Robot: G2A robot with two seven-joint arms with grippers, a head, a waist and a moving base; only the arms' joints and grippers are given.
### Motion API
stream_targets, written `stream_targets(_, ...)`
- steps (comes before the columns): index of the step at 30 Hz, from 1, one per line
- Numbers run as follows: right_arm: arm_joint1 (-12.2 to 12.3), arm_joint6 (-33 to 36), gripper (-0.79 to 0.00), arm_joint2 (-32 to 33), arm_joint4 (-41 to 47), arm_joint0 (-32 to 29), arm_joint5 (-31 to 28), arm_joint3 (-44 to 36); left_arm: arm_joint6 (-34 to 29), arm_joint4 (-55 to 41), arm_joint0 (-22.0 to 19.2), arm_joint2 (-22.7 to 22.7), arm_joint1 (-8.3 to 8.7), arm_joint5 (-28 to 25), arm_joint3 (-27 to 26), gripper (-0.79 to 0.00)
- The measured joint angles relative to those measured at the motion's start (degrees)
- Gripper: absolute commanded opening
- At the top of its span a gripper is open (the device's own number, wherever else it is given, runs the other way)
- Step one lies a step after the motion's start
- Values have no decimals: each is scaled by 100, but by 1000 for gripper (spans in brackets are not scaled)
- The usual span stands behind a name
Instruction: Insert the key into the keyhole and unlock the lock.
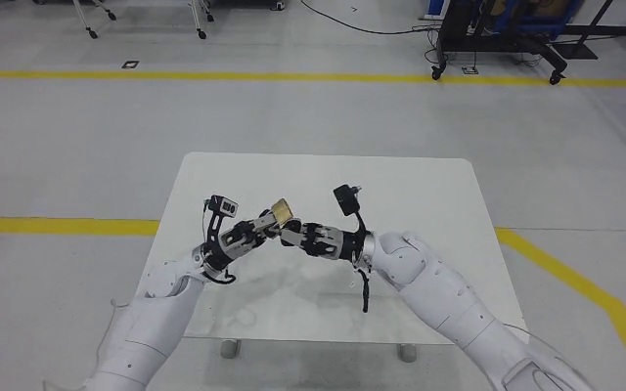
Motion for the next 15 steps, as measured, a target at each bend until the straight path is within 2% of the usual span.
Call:
stream_targets(4,-50,-313,-785,41,-84,51,-205,204,-276,-110,-67,49,-24,51,96,-785)
stream_targets(9,-49,-449,-785,137,-30,-5,-626,257,-258,111,-124,43,-36,-44,143,-785)
stream_targets(12,-12,-474,-785,246,82,-105,-646,136,-101,607,-142,-35,-14,-337,89,-785)
stream_targets(15,59,-526,-785,466,179,-251,-640,43,390,1809,-114,-139,34,-741,-177,-785)
